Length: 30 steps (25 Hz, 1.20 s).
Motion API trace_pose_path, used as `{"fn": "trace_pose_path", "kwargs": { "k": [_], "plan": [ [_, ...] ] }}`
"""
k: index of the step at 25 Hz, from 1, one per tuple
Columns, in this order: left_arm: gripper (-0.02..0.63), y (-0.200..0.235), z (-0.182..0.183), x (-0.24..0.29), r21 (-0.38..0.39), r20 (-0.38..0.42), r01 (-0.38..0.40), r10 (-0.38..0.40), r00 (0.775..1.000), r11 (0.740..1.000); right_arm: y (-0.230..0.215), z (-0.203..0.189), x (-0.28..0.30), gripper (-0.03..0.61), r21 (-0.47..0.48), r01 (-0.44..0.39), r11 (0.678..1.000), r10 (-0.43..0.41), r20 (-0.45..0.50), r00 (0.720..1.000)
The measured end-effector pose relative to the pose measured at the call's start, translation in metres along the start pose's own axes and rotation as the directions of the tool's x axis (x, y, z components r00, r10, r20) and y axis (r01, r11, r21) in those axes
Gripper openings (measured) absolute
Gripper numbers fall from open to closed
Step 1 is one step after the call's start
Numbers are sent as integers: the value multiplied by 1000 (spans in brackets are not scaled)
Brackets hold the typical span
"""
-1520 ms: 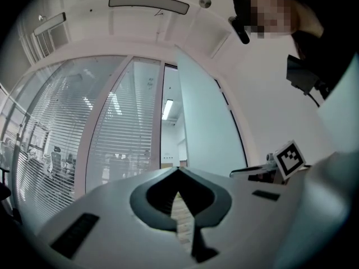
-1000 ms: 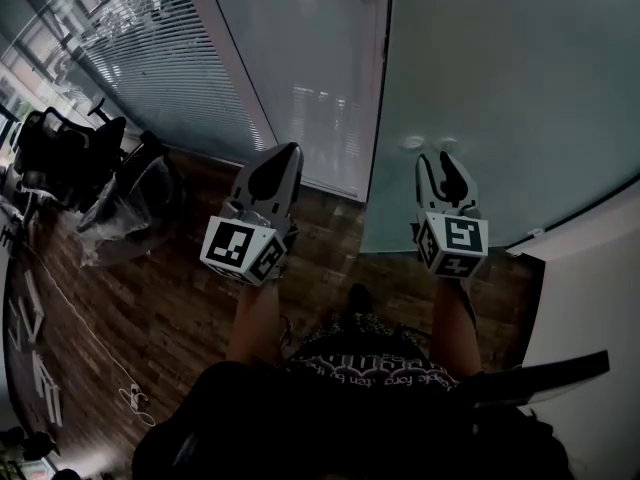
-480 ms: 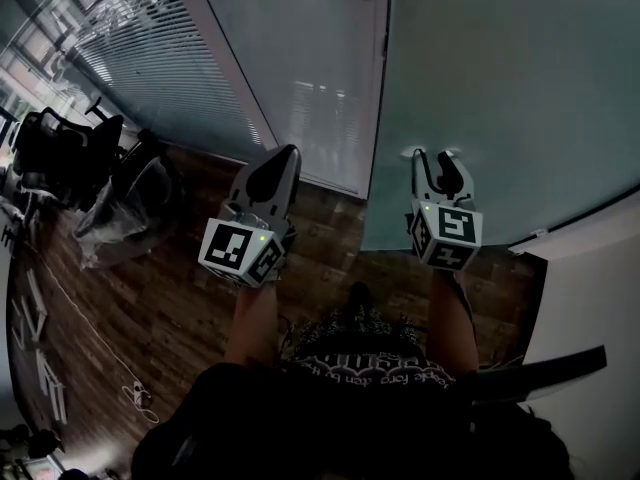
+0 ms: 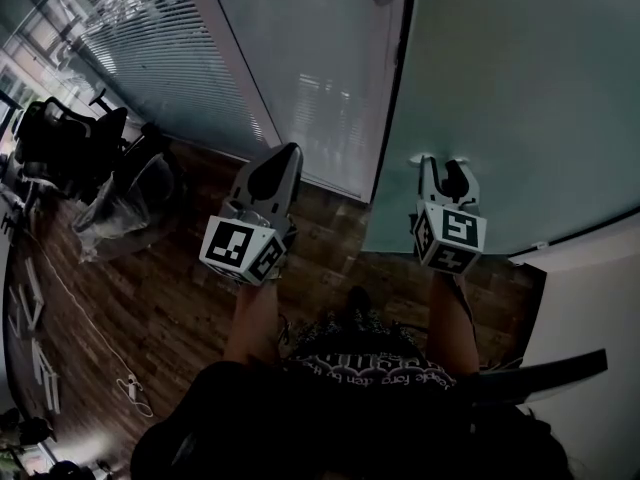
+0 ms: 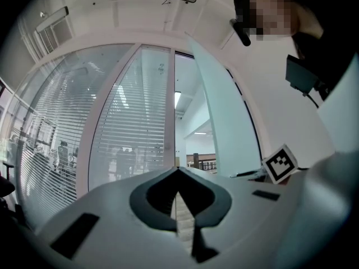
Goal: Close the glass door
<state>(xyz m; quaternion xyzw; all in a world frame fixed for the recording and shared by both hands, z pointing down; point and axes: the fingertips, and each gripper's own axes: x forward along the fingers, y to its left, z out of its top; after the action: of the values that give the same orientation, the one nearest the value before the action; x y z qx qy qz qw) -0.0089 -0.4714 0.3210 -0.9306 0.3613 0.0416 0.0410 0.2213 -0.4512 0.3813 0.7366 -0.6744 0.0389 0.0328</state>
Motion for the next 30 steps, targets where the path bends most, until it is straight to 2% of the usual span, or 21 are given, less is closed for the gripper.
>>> {"fn": "trace_pose_path", "kwargs": {
  "k": [4,10,15,25,30],
  "plan": [
    [2,7,3,10,-2,5,-6,6,1000,1000,0,5,14,129,-2,-1,1000,1,-32,999],
    [2,20,8,28,12,31,-30,30,999,999,-8,4,41,129,-15,-34,999,33,-6,999],
    [2,25,14,49,5,59,-44,43,997,999,-13,7,61,127,-15,-42,999,41,-61,997],
    [2,47,12,68,14,66,-66,65,996,998,-27,12,102,126,-7,-15,1000,14,-62,998],
    [2,67,11,85,10,79,-55,54,995,998,-33,15,124,126,-14,-4,1000,4,-22,1000]
  ]
}}
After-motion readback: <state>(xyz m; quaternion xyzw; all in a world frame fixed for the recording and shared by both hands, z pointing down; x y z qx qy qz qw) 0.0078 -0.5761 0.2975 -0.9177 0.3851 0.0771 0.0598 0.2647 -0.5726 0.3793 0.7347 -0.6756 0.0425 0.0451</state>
